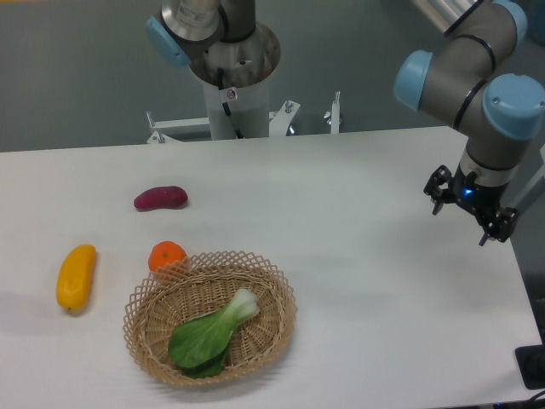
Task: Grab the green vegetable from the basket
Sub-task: 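Move the gripper over the wicker basket toward the green bok choy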
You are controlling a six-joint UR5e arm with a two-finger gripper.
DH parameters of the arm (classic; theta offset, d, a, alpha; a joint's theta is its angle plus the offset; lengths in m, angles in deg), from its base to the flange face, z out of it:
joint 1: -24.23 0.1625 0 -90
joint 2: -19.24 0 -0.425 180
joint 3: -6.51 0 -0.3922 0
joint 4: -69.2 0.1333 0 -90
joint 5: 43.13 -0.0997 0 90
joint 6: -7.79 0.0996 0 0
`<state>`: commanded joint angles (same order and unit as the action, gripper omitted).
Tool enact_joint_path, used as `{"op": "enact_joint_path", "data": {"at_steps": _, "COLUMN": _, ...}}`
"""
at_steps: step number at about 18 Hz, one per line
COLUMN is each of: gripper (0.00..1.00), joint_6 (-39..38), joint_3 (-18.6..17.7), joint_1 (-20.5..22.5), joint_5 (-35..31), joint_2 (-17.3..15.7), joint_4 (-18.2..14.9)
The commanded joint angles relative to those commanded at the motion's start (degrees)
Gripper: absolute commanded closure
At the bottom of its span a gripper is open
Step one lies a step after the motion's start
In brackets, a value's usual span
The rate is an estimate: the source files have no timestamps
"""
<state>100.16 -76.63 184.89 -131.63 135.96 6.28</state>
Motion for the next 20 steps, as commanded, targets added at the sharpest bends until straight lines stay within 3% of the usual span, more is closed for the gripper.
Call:
{"op": "enact_joint_path", "data": {"at_steps": 7, "gripper": 0.00, "joint_6": -0.3, "joint_3": -0.3, "joint_1": -0.8, "joint_5": -0.1, "joint_2": -0.1, "joint_4": 0.1}}
{"op": "enact_joint_path", "data": {"at_steps": 11, "gripper": 0.00, "joint_6": -4.4, "joint_3": -0.4, "joint_1": -2.5, "joint_5": 0.3, "joint_2": -0.6, "joint_4": -0.4}}
{"op": "enact_joint_path", "data": {"at_steps": 15, "gripper": 0.00, "joint_6": -12.5, "joint_3": -0.8, "joint_1": -6.8, "joint_5": 0.4, "joint_2": -1.1, "joint_4": -1.0}}
{"op": "enact_joint_path", "data": {"at_steps": 20, "gripper": 0.00, "joint_6": -26.1, "joint_3": -1.4, "joint_1": -15.2, "joint_5": 0.6, "joint_2": -1.1, "joint_4": -0.8}}
